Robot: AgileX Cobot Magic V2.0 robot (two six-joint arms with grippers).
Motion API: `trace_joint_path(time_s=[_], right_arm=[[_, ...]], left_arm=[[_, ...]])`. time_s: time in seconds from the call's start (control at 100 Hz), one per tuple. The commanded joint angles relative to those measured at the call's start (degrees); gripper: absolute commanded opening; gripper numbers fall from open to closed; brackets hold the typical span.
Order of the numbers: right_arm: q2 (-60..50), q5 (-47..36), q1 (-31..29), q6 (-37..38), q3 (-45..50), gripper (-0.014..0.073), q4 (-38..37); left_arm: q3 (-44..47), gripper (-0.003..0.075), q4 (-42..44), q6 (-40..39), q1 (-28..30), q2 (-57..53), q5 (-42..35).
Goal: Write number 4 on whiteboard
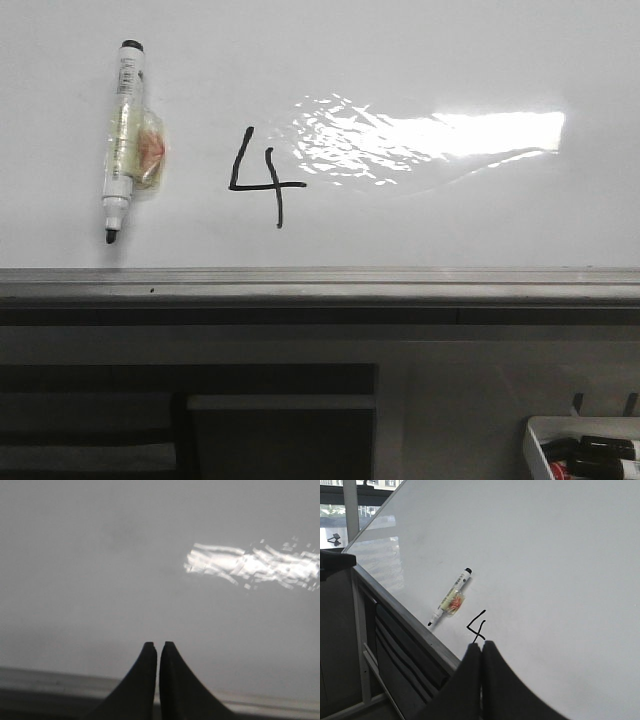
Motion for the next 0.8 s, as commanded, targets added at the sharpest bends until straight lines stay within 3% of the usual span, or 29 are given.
trace_joint_path(time_s=[0.0,0.25,0.79], right_arm=[[0.5,-4.0,-0.5,-0.2,-1.3,-0.0062,-1.3],[0.5,-4.1,-0.5,-0.2,-1.3,-0.0062,-1.3],[0.5,-4.1,-0.5,-0.2,-1.3,-0.0061,-1.3]], left_arm=[[1.0,-0.0020,1.6,-3.9,0.3,-1.6,-4.0],[1.0,-0.0020,3.1,-5.2,0.3,-1.6,8.5],[1.0,-0.0020,3.2,-5.2,0.3,-1.6,8.5]])
